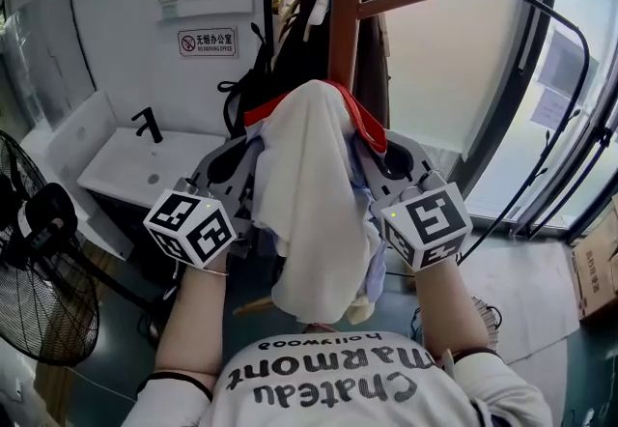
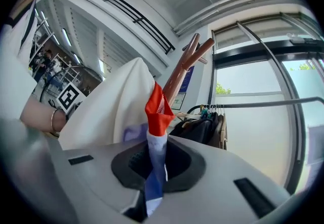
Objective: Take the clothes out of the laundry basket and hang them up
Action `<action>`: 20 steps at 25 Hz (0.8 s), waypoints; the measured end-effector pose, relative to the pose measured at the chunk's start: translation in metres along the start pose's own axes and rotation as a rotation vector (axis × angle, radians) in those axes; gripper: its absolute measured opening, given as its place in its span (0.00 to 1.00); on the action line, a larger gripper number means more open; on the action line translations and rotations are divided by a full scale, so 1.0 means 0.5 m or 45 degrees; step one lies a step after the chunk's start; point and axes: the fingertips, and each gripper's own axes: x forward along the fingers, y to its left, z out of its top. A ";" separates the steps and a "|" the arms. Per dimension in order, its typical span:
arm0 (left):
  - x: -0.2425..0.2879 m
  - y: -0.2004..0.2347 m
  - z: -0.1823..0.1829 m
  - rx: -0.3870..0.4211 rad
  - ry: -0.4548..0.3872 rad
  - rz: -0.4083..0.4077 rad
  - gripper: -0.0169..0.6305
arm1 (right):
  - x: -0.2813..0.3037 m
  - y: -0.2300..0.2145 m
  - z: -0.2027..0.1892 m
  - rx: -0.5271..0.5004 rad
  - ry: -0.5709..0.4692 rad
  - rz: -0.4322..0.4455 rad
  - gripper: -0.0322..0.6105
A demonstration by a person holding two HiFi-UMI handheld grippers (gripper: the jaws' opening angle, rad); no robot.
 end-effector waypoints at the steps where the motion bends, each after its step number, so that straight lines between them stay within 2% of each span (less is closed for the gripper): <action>1: 0.001 -0.006 -0.007 -0.018 -0.003 -0.012 0.05 | 0.001 0.004 -0.002 0.010 -0.003 0.008 0.10; 4: 0.005 -0.017 -0.022 -0.063 -0.006 -0.042 0.05 | 0.004 0.012 -0.008 0.055 -0.021 0.020 0.10; 8: 0.002 -0.034 -0.032 -0.058 -0.008 -0.089 0.05 | 0.001 0.016 -0.013 0.154 -0.033 0.048 0.10; 12: -0.016 -0.027 -0.011 -0.093 -0.086 -0.127 0.05 | -0.002 0.012 -0.005 0.287 -0.044 0.044 0.10; 13: -0.020 -0.020 -0.006 -0.091 -0.097 -0.112 0.11 | -0.006 0.010 -0.004 0.320 -0.056 0.040 0.10; 14: -0.023 -0.012 -0.006 -0.090 -0.095 -0.097 0.28 | -0.010 0.008 -0.003 0.341 -0.067 0.035 0.11; 15: -0.025 -0.006 -0.008 -0.096 -0.086 -0.089 0.39 | -0.014 0.006 -0.004 0.352 -0.075 0.028 0.11; 18: -0.036 0.004 -0.009 -0.128 -0.082 -0.087 0.40 | -0.025 -0.003 -0.007 0.371 -0.079 0.004 0.11; 20: -0.044 0.003 -0.005 -0.123 -0.092 -0.091 0.40 | -0.033 -0.009 -0.009 0.390 -0.070 -0.013 0.19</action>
